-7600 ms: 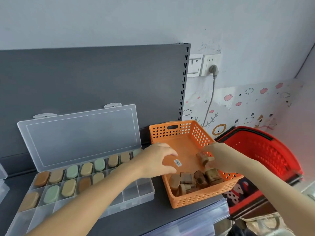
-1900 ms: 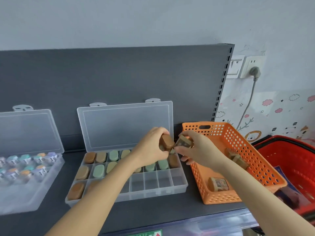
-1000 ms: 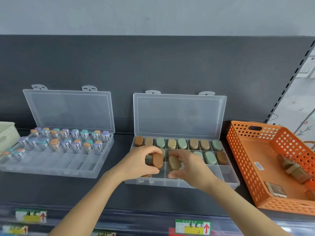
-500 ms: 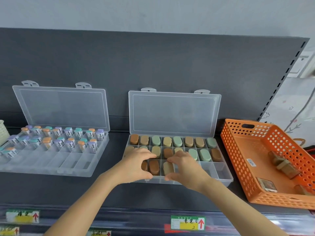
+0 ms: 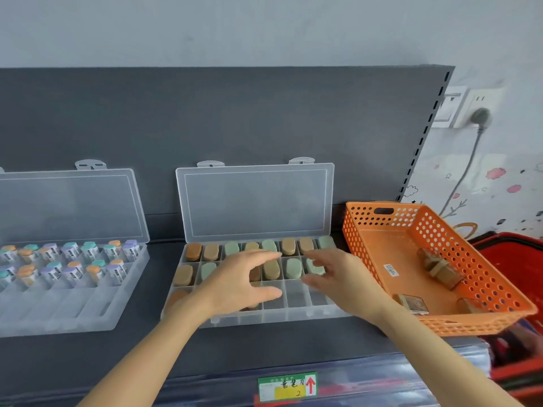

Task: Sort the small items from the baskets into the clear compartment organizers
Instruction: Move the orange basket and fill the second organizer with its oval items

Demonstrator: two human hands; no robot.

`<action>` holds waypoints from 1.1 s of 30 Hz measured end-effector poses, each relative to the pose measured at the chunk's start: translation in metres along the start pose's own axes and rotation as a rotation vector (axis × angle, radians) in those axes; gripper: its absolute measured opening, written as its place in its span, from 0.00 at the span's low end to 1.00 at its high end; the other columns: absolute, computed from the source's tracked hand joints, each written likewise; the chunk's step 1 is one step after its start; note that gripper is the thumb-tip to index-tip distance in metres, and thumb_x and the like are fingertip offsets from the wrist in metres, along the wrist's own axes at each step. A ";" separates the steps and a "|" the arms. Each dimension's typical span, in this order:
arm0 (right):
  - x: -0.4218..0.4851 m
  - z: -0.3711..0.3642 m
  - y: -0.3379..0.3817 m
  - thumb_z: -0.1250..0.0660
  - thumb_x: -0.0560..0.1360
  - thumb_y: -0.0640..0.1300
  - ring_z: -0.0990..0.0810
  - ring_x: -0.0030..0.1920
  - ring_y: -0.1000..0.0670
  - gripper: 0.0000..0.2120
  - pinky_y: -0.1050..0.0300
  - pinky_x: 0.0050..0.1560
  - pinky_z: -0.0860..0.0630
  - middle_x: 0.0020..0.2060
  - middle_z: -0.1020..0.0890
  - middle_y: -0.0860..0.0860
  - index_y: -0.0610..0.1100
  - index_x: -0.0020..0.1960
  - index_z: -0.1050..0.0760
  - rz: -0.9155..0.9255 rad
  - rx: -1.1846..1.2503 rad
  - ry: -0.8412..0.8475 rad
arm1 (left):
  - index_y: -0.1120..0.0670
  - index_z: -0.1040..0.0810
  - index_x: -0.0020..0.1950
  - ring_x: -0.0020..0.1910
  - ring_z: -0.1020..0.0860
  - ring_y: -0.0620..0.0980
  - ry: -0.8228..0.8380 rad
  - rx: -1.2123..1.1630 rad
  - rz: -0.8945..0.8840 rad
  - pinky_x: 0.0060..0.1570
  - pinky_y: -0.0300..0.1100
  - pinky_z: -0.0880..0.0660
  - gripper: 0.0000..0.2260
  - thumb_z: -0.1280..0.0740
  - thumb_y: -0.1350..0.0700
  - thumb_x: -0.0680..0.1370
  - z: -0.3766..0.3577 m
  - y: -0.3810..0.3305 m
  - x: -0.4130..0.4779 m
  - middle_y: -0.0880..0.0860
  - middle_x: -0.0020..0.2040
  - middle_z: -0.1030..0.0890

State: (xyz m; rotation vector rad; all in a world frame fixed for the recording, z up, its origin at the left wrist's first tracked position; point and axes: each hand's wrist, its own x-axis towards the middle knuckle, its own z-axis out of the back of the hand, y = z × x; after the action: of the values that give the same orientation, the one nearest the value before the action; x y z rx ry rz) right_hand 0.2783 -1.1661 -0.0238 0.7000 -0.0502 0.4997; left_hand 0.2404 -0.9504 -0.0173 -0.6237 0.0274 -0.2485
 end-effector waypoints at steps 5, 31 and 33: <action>-0.016 0.044 -0.032 0.32 0.75 0.47 0.21 0.53 0.52 0.16 0.58 0.53 0.23 0.53 0.19 0.51 0.46 0.61 0.23 -0.060 -0.078 -0.113 | 0.40 0.34 0.72 0.69 0.37 0.35 0.018 0.019 -0.092 0.65 0.33 0.42 0.28 0.29 0.45 0.73 -0.019 -0.033 0.029 0.38 0.72 0.33; -0.057 0.146 -0.156 0.36 0.77 0.43 0.23 0.59 0.53 0.15 0.61 0.53 0.27 0.60 0.21 0.51 0.48 0.64 0.25 -0.384 -0.056 -0.160 | 0.55 0.27 0.66 0.53 0.24 0.54 0.716 0.618 -0.226 0.50 0.49 0.22 0.26 0.28 0.44 0.72 -0.154 -0.170 0.165 0.55 0.58 0.22; -0.055 0.145 -0.156 0.36 0.78 0.44 0.23 0.59 0.52 0.15 0.60 0.53 0.27 0.60 0.21 0.50 0.48 0.64 0.25 -0.385 -0.068 -0.160 | 0.56 0.25 0.62 0.49 0.22 0.54 0.694 0.591 -0.232 0.43 0.47 0.23 0.24 0.27 0.46 0.71 -0.155 -0.172 0.166 0.55 0.54 0.21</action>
State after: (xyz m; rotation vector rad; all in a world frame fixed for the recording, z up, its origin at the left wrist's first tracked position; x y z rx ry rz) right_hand 0.3184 -1.3822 -0.0176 0.6622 -0.0802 0.0718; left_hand 0.3481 -1.2141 -0.0350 0.0724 0.5334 -0.6606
